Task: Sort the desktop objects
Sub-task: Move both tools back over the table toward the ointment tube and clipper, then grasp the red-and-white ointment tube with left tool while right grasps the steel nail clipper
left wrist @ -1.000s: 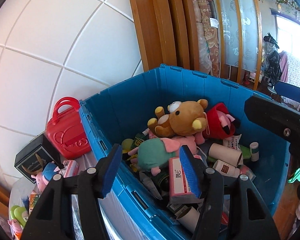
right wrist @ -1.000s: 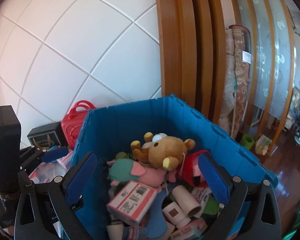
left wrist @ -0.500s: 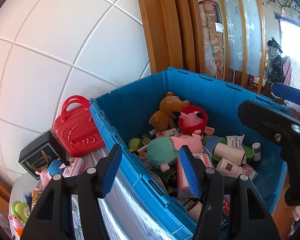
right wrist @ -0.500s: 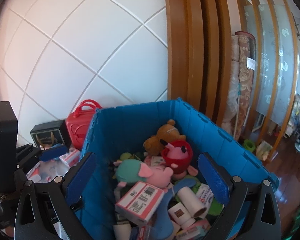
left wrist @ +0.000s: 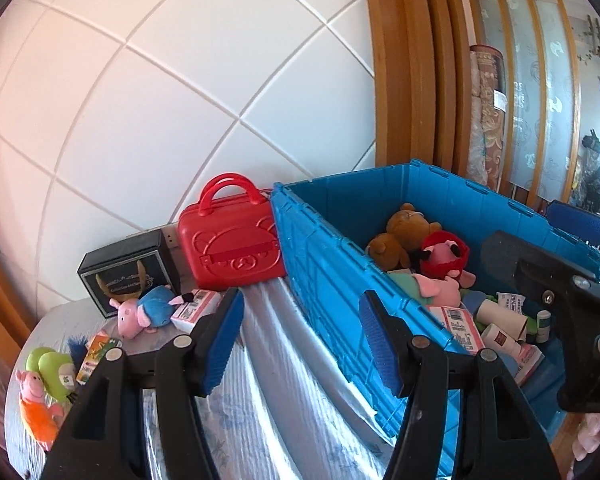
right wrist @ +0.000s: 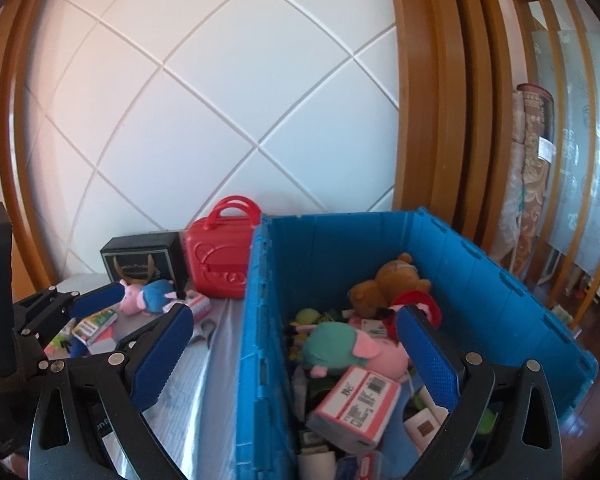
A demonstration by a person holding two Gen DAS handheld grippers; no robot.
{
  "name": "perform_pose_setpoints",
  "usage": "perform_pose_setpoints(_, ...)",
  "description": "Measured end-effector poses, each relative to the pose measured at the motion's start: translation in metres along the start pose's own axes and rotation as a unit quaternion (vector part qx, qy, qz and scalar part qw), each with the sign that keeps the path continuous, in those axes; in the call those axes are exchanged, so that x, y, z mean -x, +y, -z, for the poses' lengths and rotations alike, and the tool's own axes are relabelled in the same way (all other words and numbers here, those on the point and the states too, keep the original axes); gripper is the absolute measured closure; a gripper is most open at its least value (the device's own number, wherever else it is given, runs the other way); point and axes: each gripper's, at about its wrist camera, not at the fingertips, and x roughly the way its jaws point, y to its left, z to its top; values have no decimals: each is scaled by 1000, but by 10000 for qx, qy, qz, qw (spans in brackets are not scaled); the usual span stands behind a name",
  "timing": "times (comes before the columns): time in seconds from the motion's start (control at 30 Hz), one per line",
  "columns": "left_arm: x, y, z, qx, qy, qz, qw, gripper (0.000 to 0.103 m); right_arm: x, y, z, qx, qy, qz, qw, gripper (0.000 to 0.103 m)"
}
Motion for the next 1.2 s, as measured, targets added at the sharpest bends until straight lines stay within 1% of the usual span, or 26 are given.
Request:
perform_pose_setpoints(0.03, 2, 10, 6, 120, 25, -40, 9999, 34, -1, 7, 1, 28, 5, -61, 10000, 0)
perform_pose_setpoints(0.1, 8, 30, 20, 330, 64, -191, 9993, 29, -4, 23, 4, 91, 35, -221, 9997, 0)
perform_pose_setpoints(0.2, 12, 63, 45, 550, 165, -568, 9967, 29, -13, 49, 9, 230, 104, -420, 9988, 0)
perform_pose_setpoints(0.3, 12, 96, 69, 767, 398, -840, 9927, 28, -26, 74, 17, 306, 235, -608, 9974, 0)
perform_pose_setpoints(0.43, 8, 146, 103, 1191, 702, -1283, 9821, 28, -44, 108, 29, 413, 353, -893, 9945, 0)
perform_pose_setpoints(0.47, 7, 158, 111, 1288, 784, -1377, 9789, 28, -48, 117, 32, 428, 359, -861, 9947, 0)
perform_pose_setpoints(0.67, -5, 221, 154, 1787, 1249, -1691, 9612, 28, -87, 160, 48, 588, 761, -1057, 9897, 0)
perform_pose_setpoints(0.83, -24, 251, 174, 2065, 1558, -1671, 9514, 28, -125, 177, 62, 609, 1127, -1036, 9863, 0)
perform_pose_setpoints(0.97, -55, 262, 180, 2177, 1758, -1549, 9475, 28, -159, 182, 70, 614, 1387, -985, 9835, 0)
perform_pose_setpoints(1.1, -102, 264, 183, 2182, 2038, -1328, 9451, 28, -194, 184, 78, 737, 1565, -879, 9810, 0)
perform_pose_setpoints(1.2, -144, 264, 186, 2103, 2300, -1184, 9428, 28, -228, 180, 83, 695, 1772, -807, 9784, 0)
